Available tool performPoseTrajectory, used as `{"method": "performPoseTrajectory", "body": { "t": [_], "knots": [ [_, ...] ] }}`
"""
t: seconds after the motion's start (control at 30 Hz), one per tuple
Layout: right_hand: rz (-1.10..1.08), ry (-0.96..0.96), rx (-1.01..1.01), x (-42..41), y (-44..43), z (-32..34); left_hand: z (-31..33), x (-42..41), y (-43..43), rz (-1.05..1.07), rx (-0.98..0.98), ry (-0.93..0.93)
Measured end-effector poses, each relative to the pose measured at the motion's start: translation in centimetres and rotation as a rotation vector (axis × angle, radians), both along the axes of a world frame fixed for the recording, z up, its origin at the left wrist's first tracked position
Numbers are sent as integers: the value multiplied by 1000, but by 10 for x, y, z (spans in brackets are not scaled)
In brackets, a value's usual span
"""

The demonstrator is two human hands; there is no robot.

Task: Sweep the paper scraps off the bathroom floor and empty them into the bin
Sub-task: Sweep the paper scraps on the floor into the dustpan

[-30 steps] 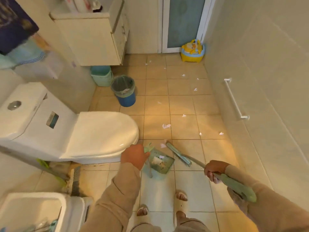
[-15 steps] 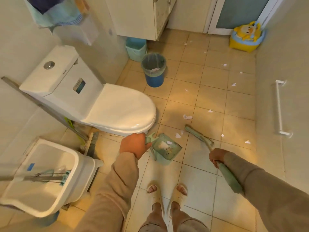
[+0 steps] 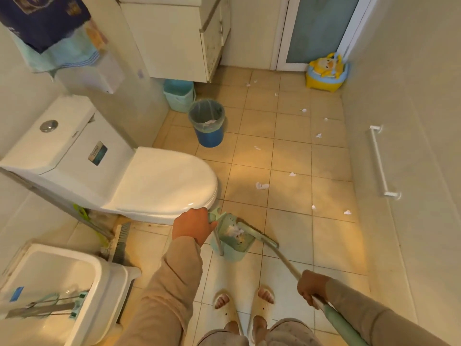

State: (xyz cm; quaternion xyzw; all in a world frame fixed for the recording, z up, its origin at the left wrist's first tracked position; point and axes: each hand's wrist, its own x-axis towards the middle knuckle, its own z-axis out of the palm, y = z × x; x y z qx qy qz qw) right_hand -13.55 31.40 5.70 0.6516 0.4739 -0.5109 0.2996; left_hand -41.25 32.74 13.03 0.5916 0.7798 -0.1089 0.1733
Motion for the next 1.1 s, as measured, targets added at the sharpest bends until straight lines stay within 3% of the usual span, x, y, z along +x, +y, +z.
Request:
{"method": "performPoseTrajectory", "body": {
  "t": [0.13,0.33,0.8,0.87,1.0,1.1],
  "knots": [
    [-312,48,-125,-3,9,8,-3,0,-4,6,9,-24],
    [-567,165,-172,9,27,12,-5,4,2,23,43,-78],
    [-574,166,-196,66,139,5,4,41,88,63,19,-122],
    [-551,185,-137,80,160,7,5,48,104,94,22,-115],
    [-722,258,-51,103,203,14,4,64,135,164,23,-132],
    [-630,193,-37,107,241,13,2,75,151,239,5,-156]
  ]
}}
